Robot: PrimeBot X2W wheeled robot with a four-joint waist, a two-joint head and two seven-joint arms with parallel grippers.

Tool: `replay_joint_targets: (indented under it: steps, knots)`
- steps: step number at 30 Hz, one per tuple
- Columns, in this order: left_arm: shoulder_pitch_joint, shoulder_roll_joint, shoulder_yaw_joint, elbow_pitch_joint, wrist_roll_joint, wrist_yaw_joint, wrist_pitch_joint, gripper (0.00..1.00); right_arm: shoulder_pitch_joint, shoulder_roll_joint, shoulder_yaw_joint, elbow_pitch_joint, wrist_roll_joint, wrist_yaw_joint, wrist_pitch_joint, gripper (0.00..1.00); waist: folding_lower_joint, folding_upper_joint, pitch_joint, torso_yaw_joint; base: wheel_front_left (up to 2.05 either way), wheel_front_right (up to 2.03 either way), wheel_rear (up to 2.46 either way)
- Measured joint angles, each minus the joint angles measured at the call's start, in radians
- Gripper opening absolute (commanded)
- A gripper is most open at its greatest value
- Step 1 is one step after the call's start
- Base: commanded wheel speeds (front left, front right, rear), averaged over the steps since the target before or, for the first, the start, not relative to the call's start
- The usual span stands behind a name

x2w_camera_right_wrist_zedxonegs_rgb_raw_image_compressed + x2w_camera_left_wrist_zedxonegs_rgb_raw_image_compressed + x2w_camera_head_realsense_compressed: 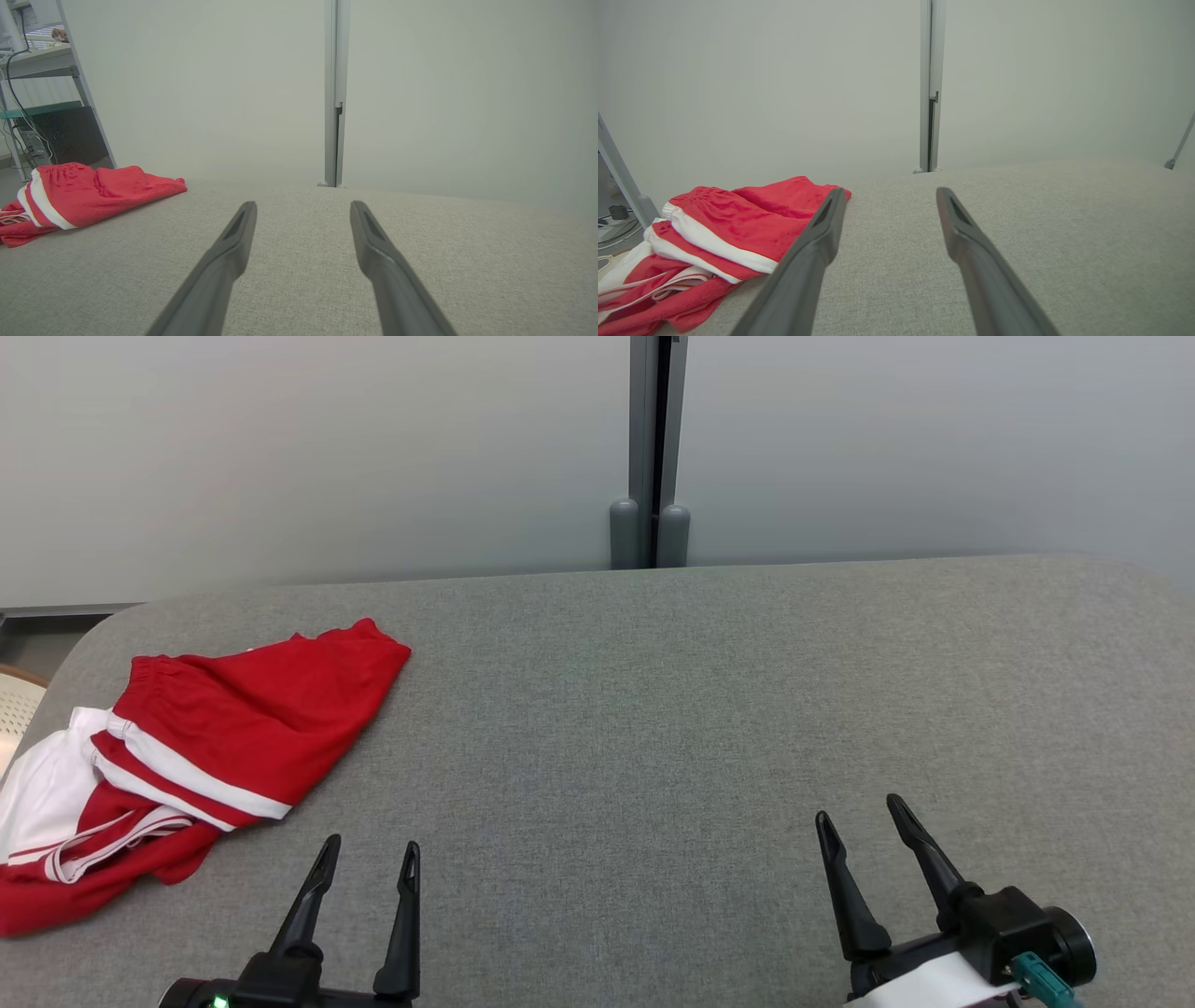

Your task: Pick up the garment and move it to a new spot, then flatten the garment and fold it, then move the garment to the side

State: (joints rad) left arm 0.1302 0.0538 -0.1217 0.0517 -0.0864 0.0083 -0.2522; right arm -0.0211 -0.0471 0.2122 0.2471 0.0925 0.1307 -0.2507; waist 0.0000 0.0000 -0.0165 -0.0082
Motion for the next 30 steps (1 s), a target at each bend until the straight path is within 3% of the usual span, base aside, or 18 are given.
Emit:
replay_joint_targets:
  steps: [20, 30]
  knots:
    - [0.006, -0.004, 0.017, 0.012, 0.043, -0.018, -0.012, 1.0, 0.0, -0.001, 0.012, 0.002, -0.032, 0.0, -0.011, 1.0, 0.0, 0.0, -0.011, -0.001, 0.0, 0.0, 0.0]
    - [0.011, -0.005, 0.022, 0.022, 0.032, -0.008, -0.012, 1.0, 0.019, -0.002, 0.016, 0.005, -0.031, 0.0, -0.011, 1.0, 0.0, 0.0, -0.012, 0.086, 0.0, 0.0, 0.0]
